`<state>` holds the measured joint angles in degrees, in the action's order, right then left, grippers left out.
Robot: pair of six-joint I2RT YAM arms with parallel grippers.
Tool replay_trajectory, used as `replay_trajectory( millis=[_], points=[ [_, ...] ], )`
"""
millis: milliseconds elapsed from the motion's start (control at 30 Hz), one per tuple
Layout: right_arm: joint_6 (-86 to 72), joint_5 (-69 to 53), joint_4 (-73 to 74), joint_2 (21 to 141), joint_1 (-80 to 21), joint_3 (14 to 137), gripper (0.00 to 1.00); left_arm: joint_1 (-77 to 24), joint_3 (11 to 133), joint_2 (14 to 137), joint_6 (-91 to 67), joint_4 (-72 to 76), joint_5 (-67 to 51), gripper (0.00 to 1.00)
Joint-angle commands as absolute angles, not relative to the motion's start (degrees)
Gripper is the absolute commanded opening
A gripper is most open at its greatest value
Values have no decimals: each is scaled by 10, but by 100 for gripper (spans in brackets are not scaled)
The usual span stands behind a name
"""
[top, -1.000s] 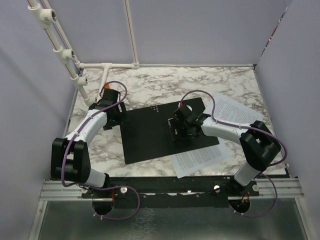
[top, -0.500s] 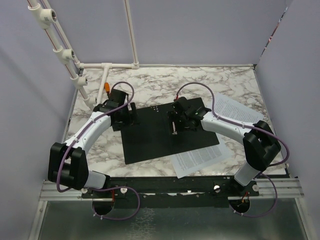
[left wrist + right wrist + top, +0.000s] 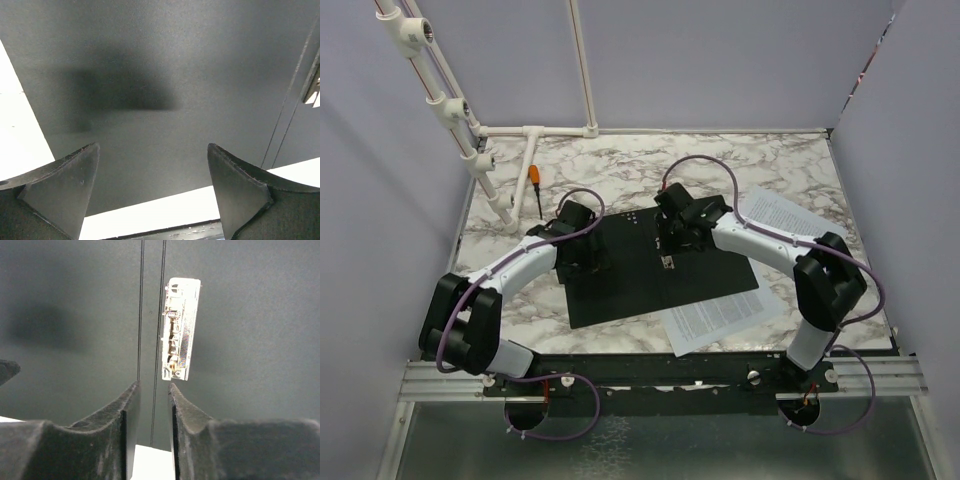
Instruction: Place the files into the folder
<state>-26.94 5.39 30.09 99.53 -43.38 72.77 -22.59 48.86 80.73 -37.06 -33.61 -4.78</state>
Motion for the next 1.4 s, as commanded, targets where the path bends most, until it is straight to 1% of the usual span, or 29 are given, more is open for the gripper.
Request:
replay_trajectory(
  millis=[0, 167, 367, 767, 867, 1000, 1367],
  points=[
    [-253, 48, 336, 1029, -437, 755, 28, -237, 472, 826, -382, -304, -28, 90],
    [-250, 53, 343, 1048, -447, 759, 22, -247, 462, 840, -381, -301, -14, 90],
    [-246, 65, 356, 1072, -459, 764, 18, -258, 462, 853, -381, -304, -4, 90],
    [-243, 86, 360, 1095, -462, 771, 12, -309, 509, 875, -367, -365, 93, 90],
    [-242, 86, 359, 1098, -462, 772, 11, -313, 513, 873, -366, -376, 101, 90],
    [-240, 94, 359, 1104, -462, 775, 9, -318, 516, 868, -366, -386, 106, 98],
    [-241, 102, 354, 1111, -463, 775, 4, -323, 503, 886, -360, -385, 105, 99]
  ],
)
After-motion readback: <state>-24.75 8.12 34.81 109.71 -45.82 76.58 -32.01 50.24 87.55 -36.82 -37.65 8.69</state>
